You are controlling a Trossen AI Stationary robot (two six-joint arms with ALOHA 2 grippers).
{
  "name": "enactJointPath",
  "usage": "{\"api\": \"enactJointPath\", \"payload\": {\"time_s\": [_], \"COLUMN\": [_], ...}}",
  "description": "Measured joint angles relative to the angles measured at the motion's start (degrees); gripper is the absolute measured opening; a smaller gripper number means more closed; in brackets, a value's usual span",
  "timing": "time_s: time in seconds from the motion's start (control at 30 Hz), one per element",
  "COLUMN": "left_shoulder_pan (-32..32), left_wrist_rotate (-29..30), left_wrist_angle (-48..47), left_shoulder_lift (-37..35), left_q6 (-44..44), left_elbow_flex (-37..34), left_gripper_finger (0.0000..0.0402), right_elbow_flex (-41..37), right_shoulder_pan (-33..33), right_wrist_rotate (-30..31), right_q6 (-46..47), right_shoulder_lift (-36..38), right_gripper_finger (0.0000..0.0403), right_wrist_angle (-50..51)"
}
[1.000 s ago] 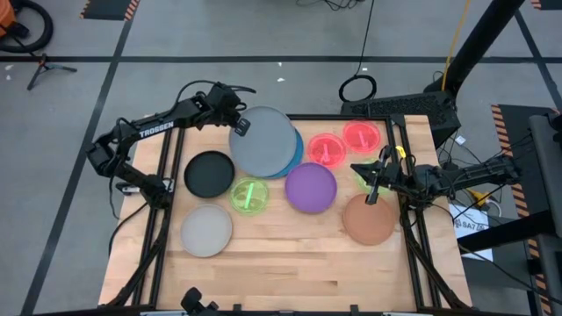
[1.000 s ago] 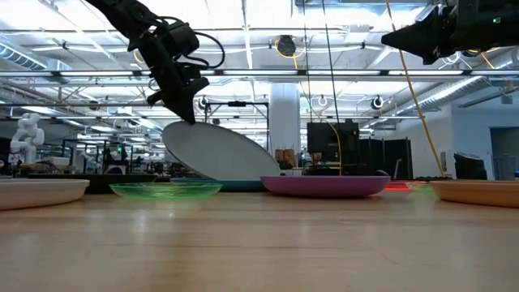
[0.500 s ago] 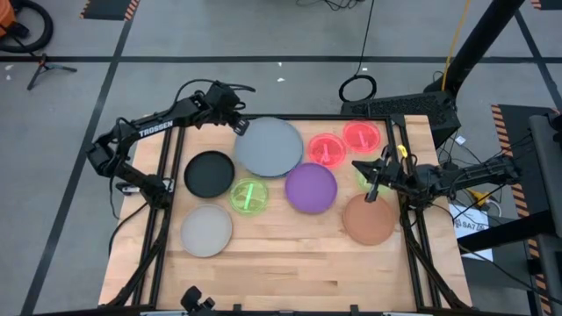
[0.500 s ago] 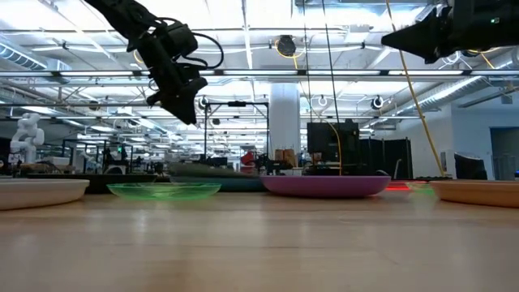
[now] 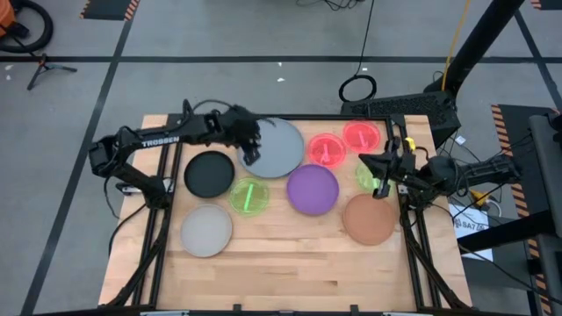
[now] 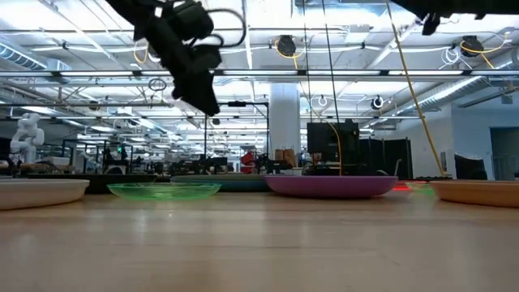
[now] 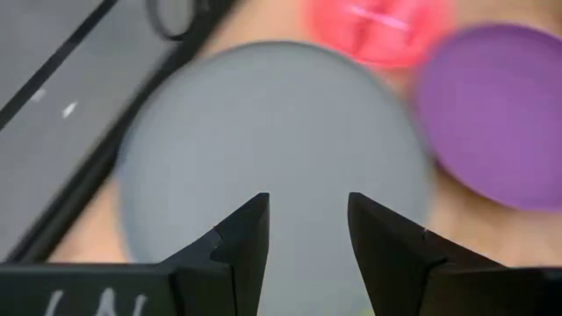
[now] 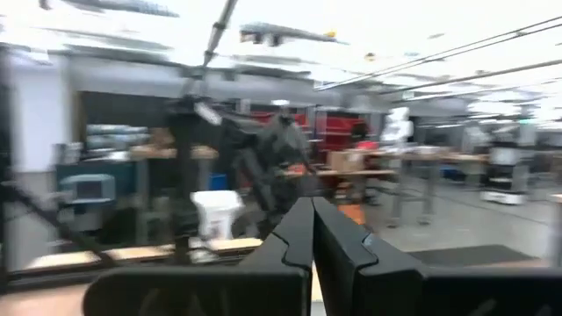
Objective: Stack plastic plates
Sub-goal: Stack the gray plate on top of the blue plate
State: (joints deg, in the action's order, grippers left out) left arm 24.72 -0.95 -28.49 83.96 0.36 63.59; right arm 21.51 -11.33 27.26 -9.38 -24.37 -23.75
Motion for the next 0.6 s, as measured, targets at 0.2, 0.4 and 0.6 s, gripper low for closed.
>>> {"api": "enactJointPath", "payload": {"time_s": [0.2, 0.4, 0.6], "left_shoulder_pan": [-10.0, -14.0, -14.4], "left_wrist_rotate": [-0.1, -0.1, -0.2], "left_wrist_angle": [2.5, 19.0, 25.7], "left_shoulder_lift": [-0.1, 0.0, 0.0], "left_q6": [11.8, 13.3, 7.4], "left_elbow_flex": [-3.0, -11.7, -15.7], "left_gripper_finger": [0.0161, 0.0161, 0.0161], "right_elbow_flex": [4.7, 7.9, 8.0], "right_shoulder_pan": [0.0, 0.0, 0.0], "right_wrist_rotate": [-3.3, -3.3, -3.3], "right_q6": [2.1, -1.7, -4.0], "right_shoulder_lift": [-6.4, -12.9, -15.9], "right_gripper_finger": [0.0000, 0.0000, 0.0000], "right_wrist_angle": [-0.3, 0.0, 0.4]}}
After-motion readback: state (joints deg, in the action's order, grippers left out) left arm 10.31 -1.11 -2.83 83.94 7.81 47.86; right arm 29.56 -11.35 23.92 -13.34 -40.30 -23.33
